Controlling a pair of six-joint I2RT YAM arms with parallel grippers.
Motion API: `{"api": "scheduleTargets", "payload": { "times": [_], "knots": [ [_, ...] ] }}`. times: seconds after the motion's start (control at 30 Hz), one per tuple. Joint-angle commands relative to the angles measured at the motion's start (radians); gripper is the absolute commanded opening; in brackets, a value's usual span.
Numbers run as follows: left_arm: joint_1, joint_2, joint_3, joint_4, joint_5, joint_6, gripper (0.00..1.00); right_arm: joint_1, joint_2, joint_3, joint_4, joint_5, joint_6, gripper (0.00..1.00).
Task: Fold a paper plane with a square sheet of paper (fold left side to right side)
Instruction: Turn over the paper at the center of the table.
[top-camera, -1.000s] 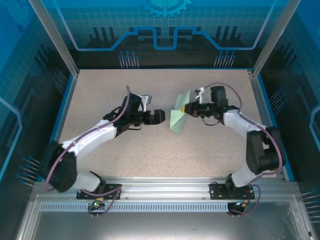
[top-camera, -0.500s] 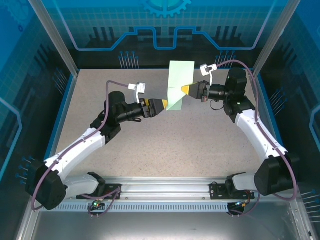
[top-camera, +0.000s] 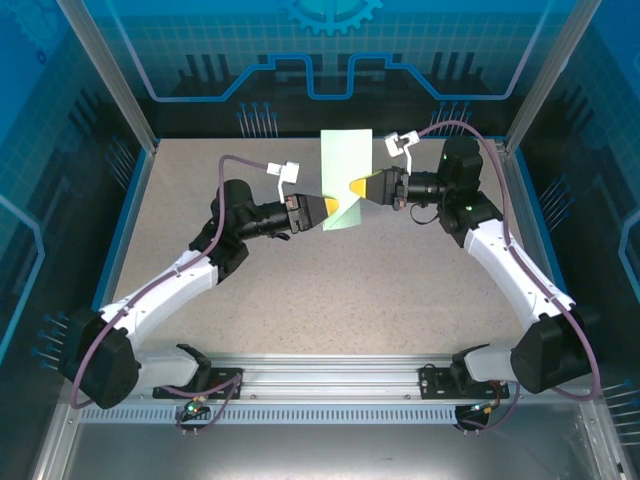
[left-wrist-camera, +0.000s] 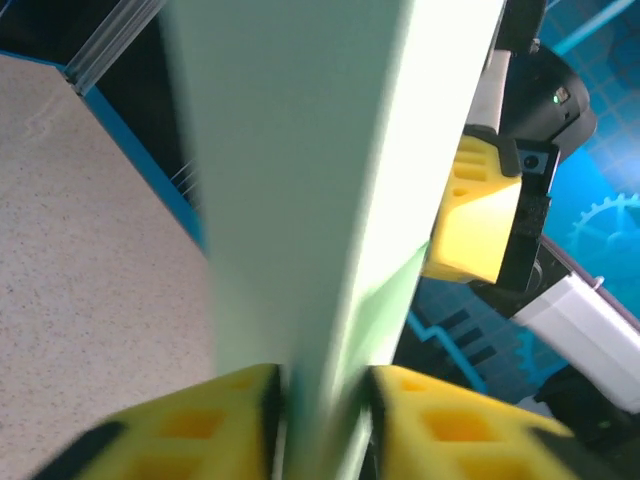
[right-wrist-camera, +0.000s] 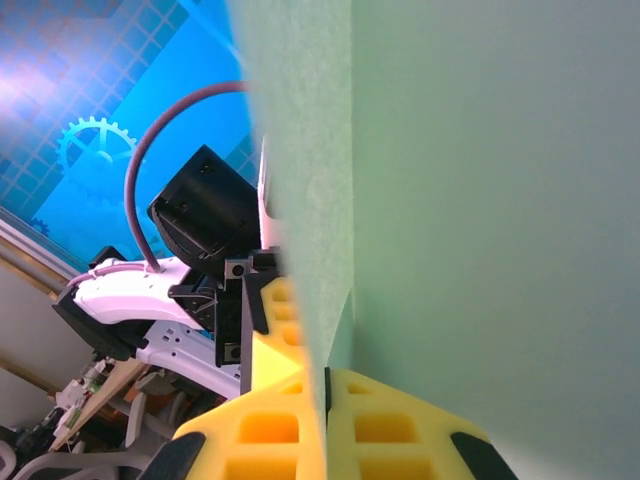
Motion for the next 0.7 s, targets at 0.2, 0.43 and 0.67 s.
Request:
{"api": "scheduleTargets", "payload": {
  "times": [0.2,0.43,0.67],
  "knots": [
    [-0.014,-0.082,0.022,-0.259,-0.13,0.165,0.14,-0.047,-0.036,0.056,-0.402,0.17,-0.219,0.38],
    [-0.182,-0.025,0.175,-0.847,-0.707,0.447,0.08,-0.075,-0.039,0.06,-0.923,0.882,-0.396,0.78],
    [-0.363,0.29,0.467,-1.364,-1.29,0.347,0.06,-0.13,-0.042,-0.139,-0.943,1.177,-0.331,1.0]
  ]
}}
